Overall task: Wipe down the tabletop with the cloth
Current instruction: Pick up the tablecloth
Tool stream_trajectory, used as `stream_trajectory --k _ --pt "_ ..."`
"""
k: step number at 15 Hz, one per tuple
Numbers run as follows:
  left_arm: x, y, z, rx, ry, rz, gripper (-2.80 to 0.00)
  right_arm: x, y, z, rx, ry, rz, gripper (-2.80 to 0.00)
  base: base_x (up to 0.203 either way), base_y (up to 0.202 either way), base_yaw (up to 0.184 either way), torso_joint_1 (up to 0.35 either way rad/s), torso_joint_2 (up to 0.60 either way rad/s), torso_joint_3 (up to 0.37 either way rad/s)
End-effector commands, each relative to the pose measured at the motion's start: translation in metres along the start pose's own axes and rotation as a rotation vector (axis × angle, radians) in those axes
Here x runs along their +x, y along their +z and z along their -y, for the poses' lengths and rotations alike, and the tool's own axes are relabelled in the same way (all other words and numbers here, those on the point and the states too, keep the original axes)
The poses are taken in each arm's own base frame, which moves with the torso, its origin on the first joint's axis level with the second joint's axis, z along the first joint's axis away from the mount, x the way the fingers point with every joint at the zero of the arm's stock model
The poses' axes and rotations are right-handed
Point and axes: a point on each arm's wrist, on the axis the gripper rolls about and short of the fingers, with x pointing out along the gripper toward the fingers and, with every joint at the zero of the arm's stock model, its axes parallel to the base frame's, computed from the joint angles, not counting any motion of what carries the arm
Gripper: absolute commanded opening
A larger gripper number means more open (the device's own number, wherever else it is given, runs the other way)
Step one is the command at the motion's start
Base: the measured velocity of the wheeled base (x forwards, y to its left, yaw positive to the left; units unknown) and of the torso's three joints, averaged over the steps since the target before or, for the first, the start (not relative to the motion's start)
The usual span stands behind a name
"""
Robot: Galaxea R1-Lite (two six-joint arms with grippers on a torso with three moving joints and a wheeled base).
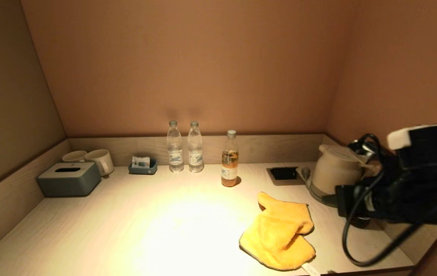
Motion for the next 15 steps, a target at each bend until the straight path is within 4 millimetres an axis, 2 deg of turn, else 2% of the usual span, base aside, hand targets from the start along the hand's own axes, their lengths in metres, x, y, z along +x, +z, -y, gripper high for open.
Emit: stream_trajectory --k 1,4,6,9,15 --pt "0.0 0.0 0.0 -0.001 0.001 0.001 -2.8 0.071 0.006 -0.001 0.016 -0.048 -0.15 -2.8 0.0 0.0 0.0 0.0 0.0 0.0" --pt "0.0 0.0 0.0 -0.001 0.001 0.001 -2.8 0.107 0.004 -0.009 -0.012 -0.126 -0.204 -2.8 0.0 0.0 0.0 0.0 0.0 0.0" --pt "0.0 0.0 0.0 -0.001 0.001 0.001 -2.8 0.121 0.005 -0.01 -0.012 -0.133 -0.219 -2.8 0.0 0.0 0.0 0.0 0.0 0.0" --pt "0.0 0.0 0.0 -0.001 0.001 0.001 -2.8 0.128 0.008 -0.01 -0.007 -0.143 -0.221 -2.8 0.0 0.0 0.0 0.0 0.0 0.0" --pt "0.0 0.0 0.0 0.001 0.001 0.001 -2.8 0.141 -0.001 -0.014 -0.028 -0.193 -0.282 -2.8 0.0 0.0 0.0 0.0 0.0 0.0"
